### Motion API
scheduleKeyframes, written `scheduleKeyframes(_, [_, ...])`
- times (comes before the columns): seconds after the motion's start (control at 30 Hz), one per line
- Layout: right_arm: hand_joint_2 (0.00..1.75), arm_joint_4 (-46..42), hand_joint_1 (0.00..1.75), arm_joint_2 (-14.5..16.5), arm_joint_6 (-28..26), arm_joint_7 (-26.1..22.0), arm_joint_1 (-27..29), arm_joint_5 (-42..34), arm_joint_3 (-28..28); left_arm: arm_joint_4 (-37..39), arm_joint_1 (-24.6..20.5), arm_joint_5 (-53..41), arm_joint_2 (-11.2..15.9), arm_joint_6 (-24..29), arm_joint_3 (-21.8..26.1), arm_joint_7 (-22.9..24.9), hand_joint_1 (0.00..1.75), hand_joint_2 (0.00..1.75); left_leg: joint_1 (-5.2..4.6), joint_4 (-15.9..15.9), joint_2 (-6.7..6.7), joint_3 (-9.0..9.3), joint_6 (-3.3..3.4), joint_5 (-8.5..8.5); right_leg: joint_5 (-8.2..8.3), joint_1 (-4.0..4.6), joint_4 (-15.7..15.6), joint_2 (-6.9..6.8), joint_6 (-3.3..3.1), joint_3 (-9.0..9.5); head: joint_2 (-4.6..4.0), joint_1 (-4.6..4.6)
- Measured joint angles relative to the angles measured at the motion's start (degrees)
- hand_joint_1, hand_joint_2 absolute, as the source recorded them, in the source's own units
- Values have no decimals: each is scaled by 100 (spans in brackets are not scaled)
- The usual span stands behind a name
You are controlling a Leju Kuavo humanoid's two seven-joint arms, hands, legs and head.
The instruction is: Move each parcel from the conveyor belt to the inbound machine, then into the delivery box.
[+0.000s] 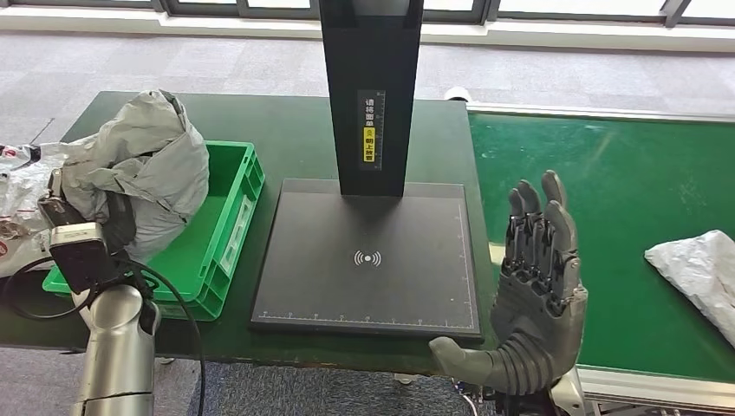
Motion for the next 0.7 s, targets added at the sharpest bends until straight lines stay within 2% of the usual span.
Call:
scheduleKeyframes(0.13, [175, 28, 0, 5, 0, 4, -63, 5, 0, 281, -80, 95, 141, 0, 423, -96, 175, 175, 2, 1, -3, -2, 0, 1, 0, -2, 0, -2, 0, 0, 0, 0])
scheduleKeyframes(0.4, [175, 67, 0, 15, 0, 4, -107, -6, 0, 522, -123, 181, 214, 14, 685, -115, 175, 175, -2, 3, -6, -6, 3, -2, 0, -5, -3, -3, 1, 1, 0, 0])
scheduleKeyframes(0.57, [175, 215, 0, 15, 6, 58, -266, -49, 0, 970, -234, 374, 367, 62, 942, -80, 175, 175, -2, 3, 0, -3, 0, -1, 2, -1, -3, 1, -3, -3, 0, 0])
scheduleKeyframes(0.6, [175, 252, 0, 15, 8, 82, -297, -39, 0, 1117, -268, 318, 406, 79, 970, -47, 144, 175, -2, 3, 0, -3, -2, 0, 3, 0, -3, 1, -4, -3, 0, 0])
scheduleKeyframes(0.67, [175, 312, 0, 15, 9, 141, -335, 9, 0, 1442, -327, 172, 472, 78, 1001, 65, 57, 175, -2, 3, -1, -3, -4, 2, 5, 3, -3, 0, -6, -2, 0, 0])
scheduleKeyframes(0.7, [175, 334, 0, 15, 9, 176, -340, 45, 0, 1610, -350, 87, 491, 44, 1008, 148, 13, 131, -1, 3, -2, -3, -5, 3, 5, 5, -3, -1, -6, -2, 0, 0])
